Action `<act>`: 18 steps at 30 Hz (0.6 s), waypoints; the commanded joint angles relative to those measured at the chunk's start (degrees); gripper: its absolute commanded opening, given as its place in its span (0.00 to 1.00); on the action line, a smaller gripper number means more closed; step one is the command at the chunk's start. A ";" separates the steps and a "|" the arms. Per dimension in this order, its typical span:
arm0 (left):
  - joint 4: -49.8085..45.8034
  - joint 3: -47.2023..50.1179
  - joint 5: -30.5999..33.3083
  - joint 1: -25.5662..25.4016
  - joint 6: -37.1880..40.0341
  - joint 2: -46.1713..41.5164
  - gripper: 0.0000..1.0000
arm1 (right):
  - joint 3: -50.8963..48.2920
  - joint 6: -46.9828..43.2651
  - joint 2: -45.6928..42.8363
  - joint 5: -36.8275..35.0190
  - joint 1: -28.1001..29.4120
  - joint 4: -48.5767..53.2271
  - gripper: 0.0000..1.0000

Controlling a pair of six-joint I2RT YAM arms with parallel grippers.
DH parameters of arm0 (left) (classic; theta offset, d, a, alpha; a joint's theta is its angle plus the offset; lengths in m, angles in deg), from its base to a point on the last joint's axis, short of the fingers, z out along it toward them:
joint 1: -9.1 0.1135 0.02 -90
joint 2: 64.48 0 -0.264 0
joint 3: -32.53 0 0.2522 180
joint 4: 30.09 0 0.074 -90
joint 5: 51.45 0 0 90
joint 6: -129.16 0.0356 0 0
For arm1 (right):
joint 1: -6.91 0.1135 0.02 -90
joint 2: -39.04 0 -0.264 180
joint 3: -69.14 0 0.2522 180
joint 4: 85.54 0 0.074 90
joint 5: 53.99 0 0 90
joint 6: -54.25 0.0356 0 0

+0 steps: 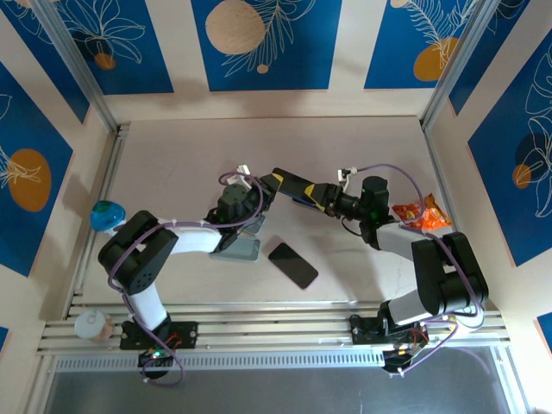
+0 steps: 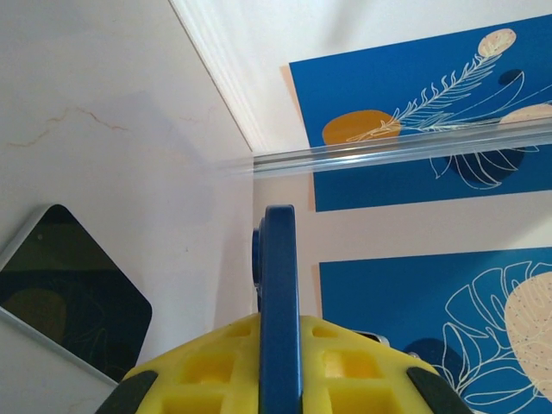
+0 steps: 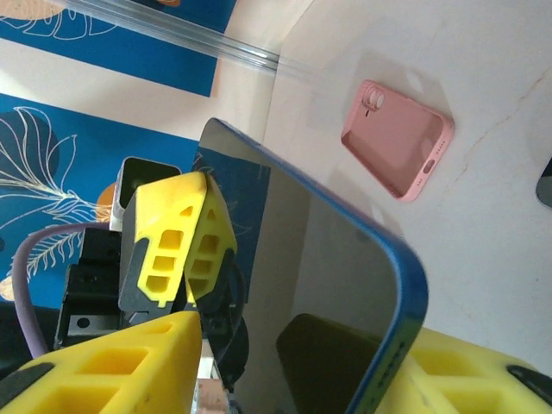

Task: Put the phone into the phone case

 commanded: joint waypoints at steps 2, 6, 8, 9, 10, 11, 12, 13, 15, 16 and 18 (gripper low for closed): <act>5.38 -0.41 -1.39 -0.65 -1.53 1.04 0.00 | 2.93 1.18 2.04 2.14 0.11 -3.59 0.38; 5.72 0.08 -1.56 -0.54 -1.68 1.68 0.00 | 3.73 1.23 3.17 2.63 0.25 -3.49 0.15; 5.59 0.25 -1.66 -0.49 -1.57 1.87 0.00 | 3.83 0.94 2.96 2.42 0.18 -2.53 0.05; 5.45 0.44 -1.59 -0.42 -1.38 1.80 0.00 | 3.80 0.56 2.63 2.24 0.10 -1.85 0.01; 5.16 0.62 -1.57 -0.32 -1.09 1.71 0.06 | 3.86 0.04 2.09 2.07 0.12 -0.62 0.00; 4.68 0.95 -1.36 -0.11 -0.78 1.41 0.13 | 3.91 -0.66 1.33 1.78 0.17 0.82 0.00; 4.27 1.23 -1.23 0.02 -0.25 1.12 0.18 | 3.90 -1.45 0.56 1.54 0.18 2.11 0.00; 3.65 1.59 -1.06 0.25 0.68 0.48 0.26 | 3.81 -2.39 -0.44 1.17 0.20 3.81 0.00; 0.52 1.97 -0.59 0.74 2.76 -1.27 0.36 | 3.72 -4.02 -2.50 0.43 0.27 7.14 0.00; -1.32 2.05 -0.60 1.12 4.21 -2.35 0.40 | 3.74 -4.91 -3.69 0.06 0.26 8.94 0.00; -5.24 2.22 -0.43 1.90 6.82 -4.71 0.44 | 3.71 -6.35 -5.86 -0.42 0.23 11.96 0.00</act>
